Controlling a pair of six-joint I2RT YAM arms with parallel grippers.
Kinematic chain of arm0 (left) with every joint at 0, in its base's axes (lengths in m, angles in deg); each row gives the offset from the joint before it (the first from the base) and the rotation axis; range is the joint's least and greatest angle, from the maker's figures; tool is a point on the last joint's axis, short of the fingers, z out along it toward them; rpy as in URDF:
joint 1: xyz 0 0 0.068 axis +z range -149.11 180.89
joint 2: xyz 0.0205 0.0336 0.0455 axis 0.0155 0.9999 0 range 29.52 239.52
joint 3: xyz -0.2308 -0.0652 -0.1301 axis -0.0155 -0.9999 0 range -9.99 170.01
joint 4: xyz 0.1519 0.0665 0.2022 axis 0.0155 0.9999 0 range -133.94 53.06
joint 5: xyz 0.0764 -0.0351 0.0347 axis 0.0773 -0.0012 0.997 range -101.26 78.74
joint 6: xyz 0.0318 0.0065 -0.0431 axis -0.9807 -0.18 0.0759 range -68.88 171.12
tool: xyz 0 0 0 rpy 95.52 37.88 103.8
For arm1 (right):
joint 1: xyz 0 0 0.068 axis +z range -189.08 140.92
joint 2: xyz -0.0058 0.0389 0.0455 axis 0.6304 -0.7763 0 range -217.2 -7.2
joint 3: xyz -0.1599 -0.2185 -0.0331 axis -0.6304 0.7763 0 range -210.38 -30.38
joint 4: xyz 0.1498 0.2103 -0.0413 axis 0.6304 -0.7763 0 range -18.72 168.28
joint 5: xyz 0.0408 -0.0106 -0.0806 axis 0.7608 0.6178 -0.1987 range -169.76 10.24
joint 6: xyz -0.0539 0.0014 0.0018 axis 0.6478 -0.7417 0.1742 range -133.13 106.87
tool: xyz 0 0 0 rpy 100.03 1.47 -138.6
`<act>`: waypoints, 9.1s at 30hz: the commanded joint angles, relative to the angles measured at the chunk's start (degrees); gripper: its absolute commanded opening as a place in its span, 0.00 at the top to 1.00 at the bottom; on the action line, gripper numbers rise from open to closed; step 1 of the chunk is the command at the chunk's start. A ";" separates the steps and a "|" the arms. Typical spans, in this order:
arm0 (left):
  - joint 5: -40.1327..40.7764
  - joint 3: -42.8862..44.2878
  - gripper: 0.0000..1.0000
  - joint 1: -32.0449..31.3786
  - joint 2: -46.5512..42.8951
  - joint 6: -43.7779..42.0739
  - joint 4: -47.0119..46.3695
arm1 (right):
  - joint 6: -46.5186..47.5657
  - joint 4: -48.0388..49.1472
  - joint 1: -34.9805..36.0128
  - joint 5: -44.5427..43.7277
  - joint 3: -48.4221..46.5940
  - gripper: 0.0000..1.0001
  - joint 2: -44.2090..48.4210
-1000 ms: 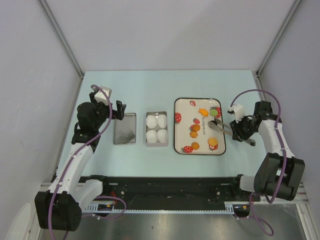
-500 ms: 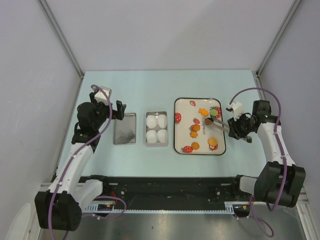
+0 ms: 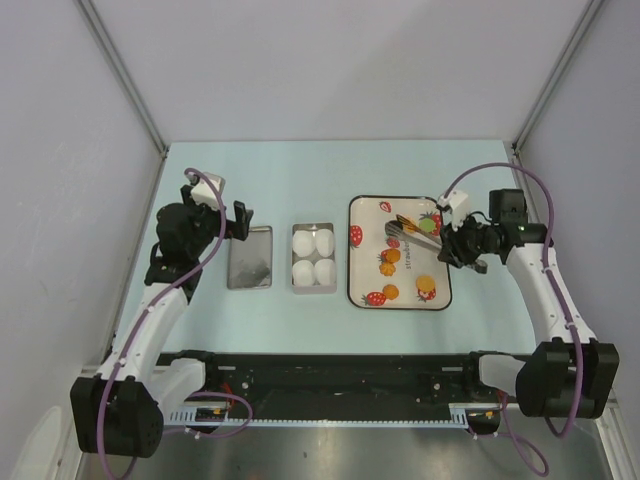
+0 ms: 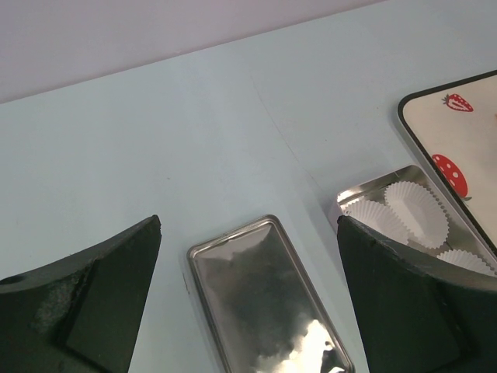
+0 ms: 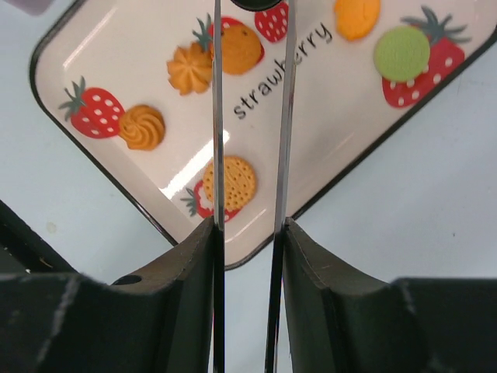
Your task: Pack the cookies
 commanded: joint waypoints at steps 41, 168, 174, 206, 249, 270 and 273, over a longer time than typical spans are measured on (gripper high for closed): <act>-1.34 0.79 0.00 -0.27 3.05 -1.12 -1.47 | -9.57 13.92 34.18 -6.06 -22.46 0.81 -26.67; -1.87 0.00 0.00 -0.27 3.49 -1.56 -1.11 | 29.45 -21.15 -21.80 -0.35 9.62 0.46 9.01; -1.87 0.00 0.00 -0.27 3.58 -1.56 -1.12 | 29.10 -20.10 -21.62 -0.53 9.97 0.48 8.57; -2.22 0.44 0.00 -0.27 3.93 -1.29 -0.68 | 13.38 -13.43 -9.25 5.28 0.49 0.81 6.46; -2.84 1.49 0.00 -0.27 7.01 -1.29 -0.50 | -8.25 12.51 29.35 -5.98 -18.33 0.81 -22.37; -3.10 1.58 0.00 -0.27 7.18 -1.29 -0.24 | -7.55 12.60 30.50 -7.73 -18.68 0.78 -25.35; -3.10 1.49 0.00 -0.27 7.18 -1.29 -0.24 | -7.38 12.51 30.67 -8.00 -18.59 0.76 -25.44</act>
